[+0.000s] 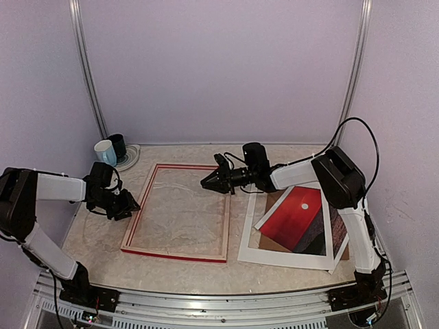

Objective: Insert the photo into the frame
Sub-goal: Place the glass panel at the frame body.

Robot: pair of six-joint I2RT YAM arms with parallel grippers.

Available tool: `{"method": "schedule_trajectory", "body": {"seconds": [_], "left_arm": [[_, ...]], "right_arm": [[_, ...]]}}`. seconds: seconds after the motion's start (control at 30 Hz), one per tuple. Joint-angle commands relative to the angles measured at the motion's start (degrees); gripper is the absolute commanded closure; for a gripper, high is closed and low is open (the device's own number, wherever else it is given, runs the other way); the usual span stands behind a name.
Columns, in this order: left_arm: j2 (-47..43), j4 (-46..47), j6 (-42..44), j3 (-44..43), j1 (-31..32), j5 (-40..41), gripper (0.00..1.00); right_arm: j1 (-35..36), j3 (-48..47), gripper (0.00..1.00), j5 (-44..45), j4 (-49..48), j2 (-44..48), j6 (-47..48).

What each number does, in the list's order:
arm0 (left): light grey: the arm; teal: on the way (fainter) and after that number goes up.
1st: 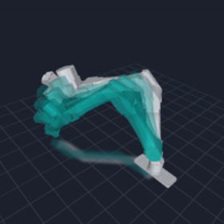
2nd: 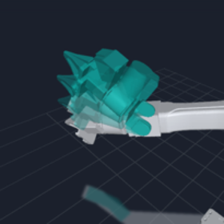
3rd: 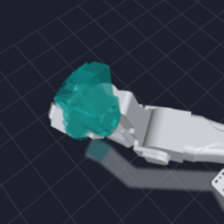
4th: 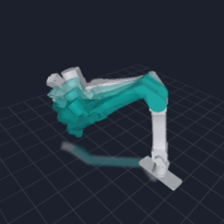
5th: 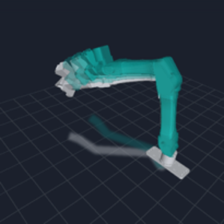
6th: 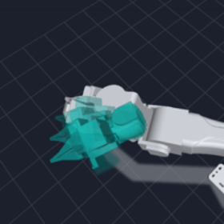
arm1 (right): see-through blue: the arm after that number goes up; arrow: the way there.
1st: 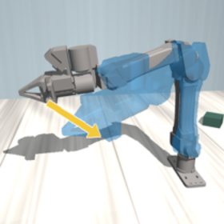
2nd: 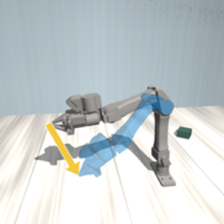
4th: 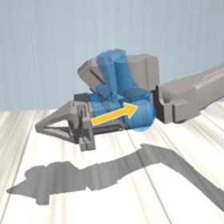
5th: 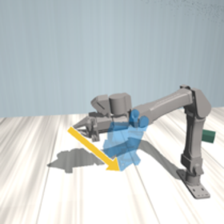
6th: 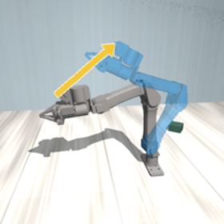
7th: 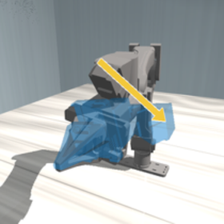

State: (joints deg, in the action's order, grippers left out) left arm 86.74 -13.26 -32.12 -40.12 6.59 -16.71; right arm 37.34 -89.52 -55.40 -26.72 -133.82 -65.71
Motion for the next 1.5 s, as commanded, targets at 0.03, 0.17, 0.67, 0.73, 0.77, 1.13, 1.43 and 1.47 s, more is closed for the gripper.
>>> {"method": "schedule_trajectory", "body": {"seconds": [0.03,0.17,0.67,0.73,0.77,1.13,1.43,1.47], "left_arm": [[0.73,1.33,-0.25,0.27,0.69,-0.40,0.58],[0.46,2.51,-0.82,1.27,1.20,-0.87,0.62],[-2.45,4.93,-3.32,4.62,3.10,-1.87,0.65],[-3.16,4.16,-3.28,3.92,2.81,-2.17,0.62],[-3.51,4.00,-3.30,3.65,2.67,-2.56,0.60],[-7.23,2.48,-2.12,3.16,-0.44,-5.19,0.41],[-10.38,0.77,-1.01,3.12,-3.23,-6.24,0.37],[-10.44,0.53,-0.83,3.12,-3.29,-6.16,0.37]], "right_arm": [[0.08,0.76,0.87,-3.37,-6.03,-2.40,-3.76],[-0.03,1.23,0.89,-5.40,-10.38,-3.63,-6.93],[-4.39,5.44,0.93,-10.00,-26.93,-3.29,-17.84],[-4.48,4.72,0.93,-9.95,-24.92,-3.25,-16.24],[-4.54,4.55,0.93,-9.89,-23.57,-3.21,-15.34],[-4.99,3.19,0.93,-11.02,-19.28,-5.32,-11.13],[-5.11,2.58,0.93,-12.11,-24.53,-7.93,-15.01],[-5.09,2.78,0.93,-12.17,-26.35,-7.99,-16.19]]}}
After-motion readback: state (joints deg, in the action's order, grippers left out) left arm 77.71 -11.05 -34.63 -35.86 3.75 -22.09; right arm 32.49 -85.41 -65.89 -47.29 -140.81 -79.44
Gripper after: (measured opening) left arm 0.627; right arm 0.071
